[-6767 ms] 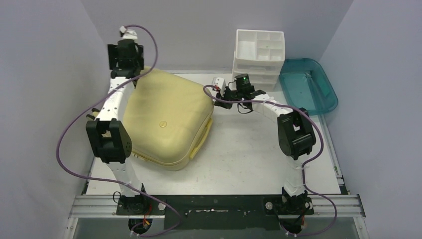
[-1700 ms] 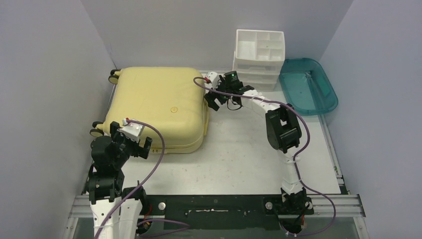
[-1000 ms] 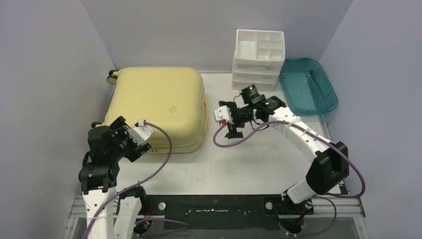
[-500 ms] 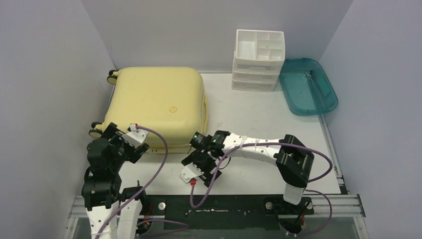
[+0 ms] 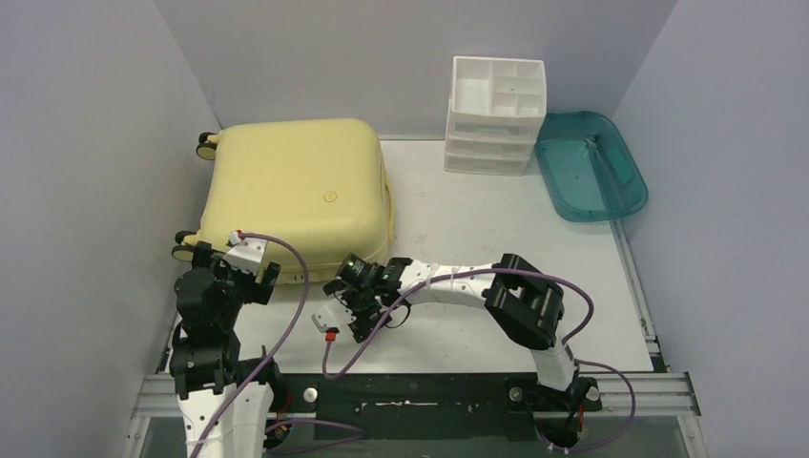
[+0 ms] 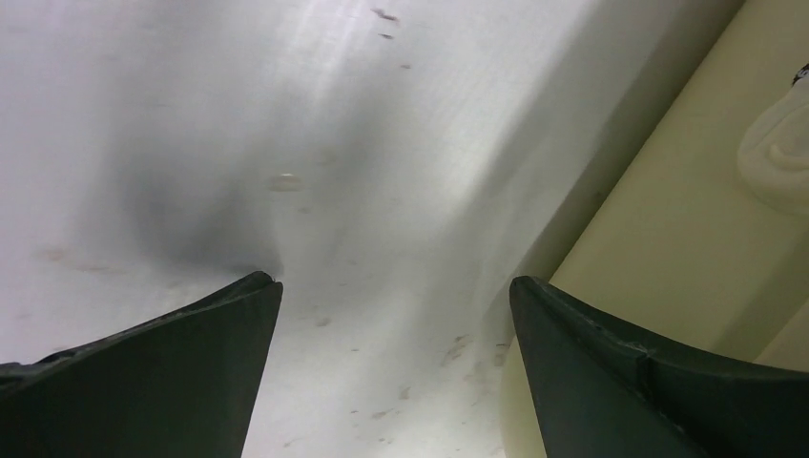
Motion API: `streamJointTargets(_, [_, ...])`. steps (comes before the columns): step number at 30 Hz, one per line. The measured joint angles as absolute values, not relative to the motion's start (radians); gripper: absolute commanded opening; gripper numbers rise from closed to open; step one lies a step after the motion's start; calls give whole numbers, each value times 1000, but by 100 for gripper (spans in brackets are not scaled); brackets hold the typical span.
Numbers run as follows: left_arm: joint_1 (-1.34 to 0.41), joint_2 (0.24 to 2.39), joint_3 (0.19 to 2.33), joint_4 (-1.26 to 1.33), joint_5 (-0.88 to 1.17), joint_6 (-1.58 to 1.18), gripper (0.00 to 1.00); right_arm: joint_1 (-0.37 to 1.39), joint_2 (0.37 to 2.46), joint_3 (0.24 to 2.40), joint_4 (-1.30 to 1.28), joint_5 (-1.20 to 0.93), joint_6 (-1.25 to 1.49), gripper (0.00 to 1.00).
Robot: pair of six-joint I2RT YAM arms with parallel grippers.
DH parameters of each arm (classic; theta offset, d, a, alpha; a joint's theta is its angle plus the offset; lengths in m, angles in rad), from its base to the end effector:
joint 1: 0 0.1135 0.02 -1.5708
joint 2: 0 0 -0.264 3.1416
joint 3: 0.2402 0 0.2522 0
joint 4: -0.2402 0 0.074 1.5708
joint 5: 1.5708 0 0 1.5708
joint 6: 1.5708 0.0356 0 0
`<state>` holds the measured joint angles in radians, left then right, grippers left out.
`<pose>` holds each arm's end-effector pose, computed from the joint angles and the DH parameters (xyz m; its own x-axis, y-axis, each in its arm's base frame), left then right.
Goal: Open, take out, and arrange the luggage
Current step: Adjust the luggage at the center of the board.
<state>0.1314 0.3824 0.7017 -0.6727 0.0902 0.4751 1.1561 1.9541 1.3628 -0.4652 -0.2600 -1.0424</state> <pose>0.0911 0.0088 0.3080 -0.3265 0.4164 -0.8486 0.1154 0.9086 0.4014 0.1564 0.3779 0.1772 0.6310 -0.6380 -0.4413 -0.7746 -0.5502 -0.3120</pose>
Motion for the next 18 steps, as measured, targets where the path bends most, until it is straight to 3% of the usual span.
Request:
streamJointTargets(12, [133,377,681,-625,35,434,97,1103,2269,1823,-496,-258,-1007,97])
streamJointTargets(18, [130,394,709,-635,-1,446,97,1099,2334,1948,-558,-290,-984,98])
